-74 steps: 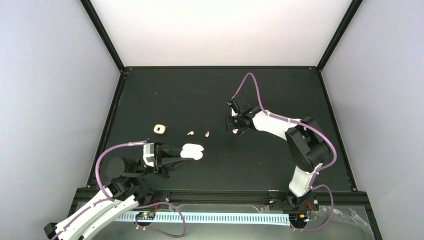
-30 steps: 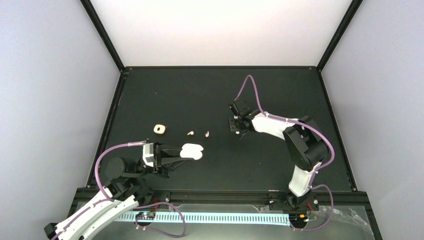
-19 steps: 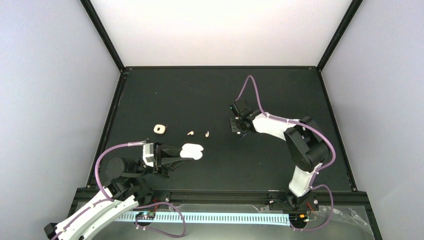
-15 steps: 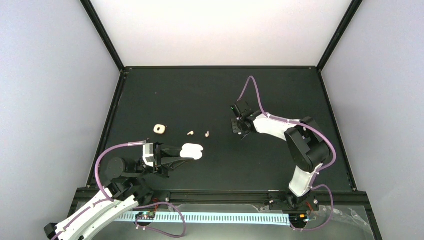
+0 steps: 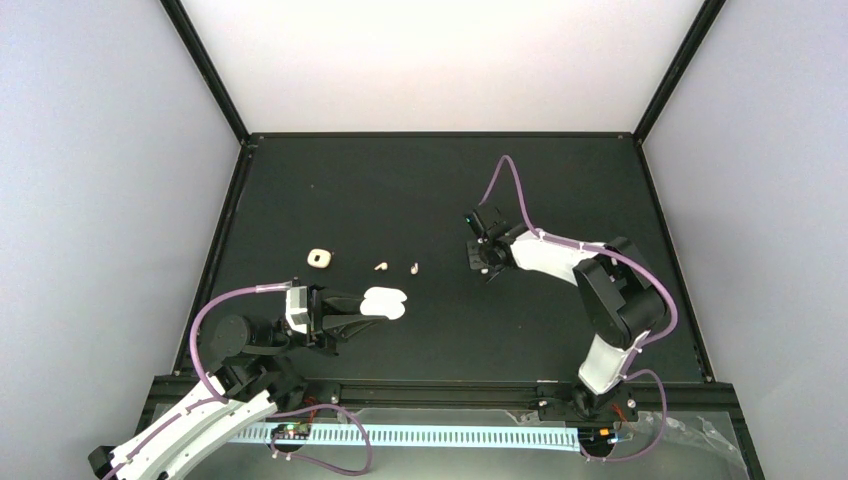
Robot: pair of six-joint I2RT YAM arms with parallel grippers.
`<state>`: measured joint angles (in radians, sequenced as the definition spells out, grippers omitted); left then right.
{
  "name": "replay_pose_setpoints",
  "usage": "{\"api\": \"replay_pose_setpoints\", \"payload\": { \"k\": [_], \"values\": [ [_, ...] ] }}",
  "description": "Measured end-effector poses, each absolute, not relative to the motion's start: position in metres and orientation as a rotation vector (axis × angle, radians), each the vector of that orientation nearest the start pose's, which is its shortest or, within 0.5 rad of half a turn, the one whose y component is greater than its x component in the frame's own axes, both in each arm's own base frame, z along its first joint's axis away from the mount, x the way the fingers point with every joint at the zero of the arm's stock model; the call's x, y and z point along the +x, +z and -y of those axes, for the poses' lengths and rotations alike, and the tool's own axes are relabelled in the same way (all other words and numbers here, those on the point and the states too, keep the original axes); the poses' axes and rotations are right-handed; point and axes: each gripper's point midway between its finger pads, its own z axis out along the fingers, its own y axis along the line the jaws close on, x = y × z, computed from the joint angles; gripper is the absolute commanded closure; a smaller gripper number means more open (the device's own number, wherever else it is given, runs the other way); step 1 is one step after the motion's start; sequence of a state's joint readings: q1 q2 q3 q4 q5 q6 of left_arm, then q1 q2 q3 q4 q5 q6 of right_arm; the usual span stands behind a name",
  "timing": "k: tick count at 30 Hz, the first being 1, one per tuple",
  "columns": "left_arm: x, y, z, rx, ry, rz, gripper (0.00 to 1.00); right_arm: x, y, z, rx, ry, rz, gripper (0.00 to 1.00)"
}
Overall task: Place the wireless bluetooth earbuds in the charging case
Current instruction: Pick up the earbud from the center of the board.
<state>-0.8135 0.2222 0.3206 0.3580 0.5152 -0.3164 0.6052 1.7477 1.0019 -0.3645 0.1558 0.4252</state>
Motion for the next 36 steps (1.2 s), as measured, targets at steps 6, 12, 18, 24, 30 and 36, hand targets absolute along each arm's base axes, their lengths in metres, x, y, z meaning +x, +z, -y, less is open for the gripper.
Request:
{"api": "replay_pose_setpoints", "payload": {
  "k": [6, 12, 18, 24, 30, 36],
  "values": [
    [0.077, 0.354, 0.204, 0.771, -1.271, -1.017, 0.98, 0.338, 0.034, -0.201, -0.191, 0.125, -2.657, 0.88],
    [0.077, 0.354, 0.204, 0.771, -1.271, -1.017, 0.98, 0.337, 0.038, -0.201, -0.188, 0.132, -2.648, 0.87],
    [0.077, 0.354, 0.204, 0.771, -1.272, -1.017, 0.98, 0.335, 0.040, -0.199, -0.188, 0.135, -2.645, 0.90],
    [0.077, 0.354, 0.204, 0.771, -1.272, -1.017, 0.98, 0.334, 0.039, -0.198, -0.189, 0.133, -2.649, 0.92],
    [0.077, 0.354, 0.204, 0.771, -1.272, -1.018, 0.98, 0.334, 0.039, -0.198, -0.189, 0.132, -2.649, 0.96],
    [0.077, 0.354, 0.204, 0.771, -1.272, -1.018, 0.98, 0.333, 0.050, -0.198, -0.185, 0.150, -2.627, 0.99]
  ]
}}
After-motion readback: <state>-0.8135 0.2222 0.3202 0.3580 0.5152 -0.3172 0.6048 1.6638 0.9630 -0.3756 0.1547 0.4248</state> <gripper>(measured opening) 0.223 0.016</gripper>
